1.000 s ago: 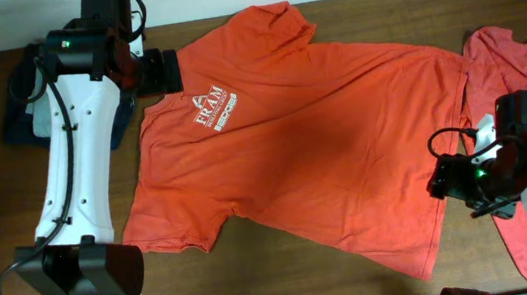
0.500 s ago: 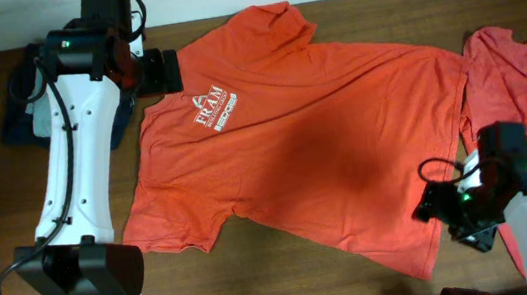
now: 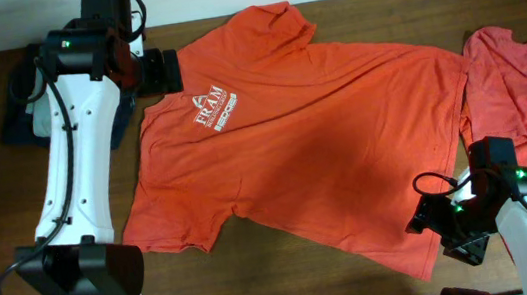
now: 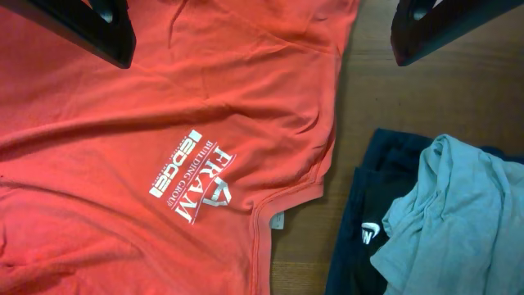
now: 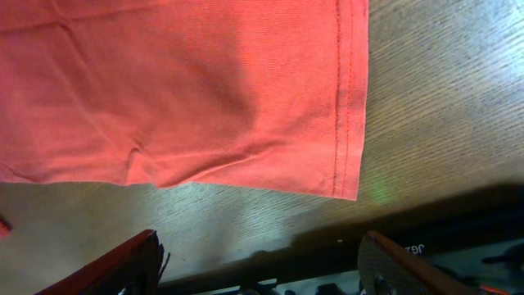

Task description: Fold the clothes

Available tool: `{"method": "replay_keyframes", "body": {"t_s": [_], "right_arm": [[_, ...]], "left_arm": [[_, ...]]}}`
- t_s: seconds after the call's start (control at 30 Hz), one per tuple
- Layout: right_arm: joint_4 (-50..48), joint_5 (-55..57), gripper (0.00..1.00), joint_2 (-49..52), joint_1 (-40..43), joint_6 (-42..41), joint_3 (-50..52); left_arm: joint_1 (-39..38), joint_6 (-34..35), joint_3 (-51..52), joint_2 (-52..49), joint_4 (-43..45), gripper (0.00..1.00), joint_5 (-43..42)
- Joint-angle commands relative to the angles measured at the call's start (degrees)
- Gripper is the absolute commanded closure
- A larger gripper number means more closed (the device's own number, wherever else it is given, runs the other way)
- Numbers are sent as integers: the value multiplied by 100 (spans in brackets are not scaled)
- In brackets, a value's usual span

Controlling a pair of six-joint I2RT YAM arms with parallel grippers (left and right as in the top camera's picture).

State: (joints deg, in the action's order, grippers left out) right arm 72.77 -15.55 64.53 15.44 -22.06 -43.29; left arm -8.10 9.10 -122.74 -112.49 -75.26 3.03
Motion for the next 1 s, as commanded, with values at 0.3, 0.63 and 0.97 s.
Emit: {"method": "replay_keyframes", "body": {"t_s": [0.3,0.63,0.97], "right_arm": [[-22,184,1,-66,7,-750,219],[42,295,1,177,7,-916,297],[-584,579,5,223,7,-1731,1102]], "left_arm": [[39,72,11,181,-11,1,-44],[39,72,11,181,-11,1,-44],[39,72,11,181,-11,1,-44]]}}
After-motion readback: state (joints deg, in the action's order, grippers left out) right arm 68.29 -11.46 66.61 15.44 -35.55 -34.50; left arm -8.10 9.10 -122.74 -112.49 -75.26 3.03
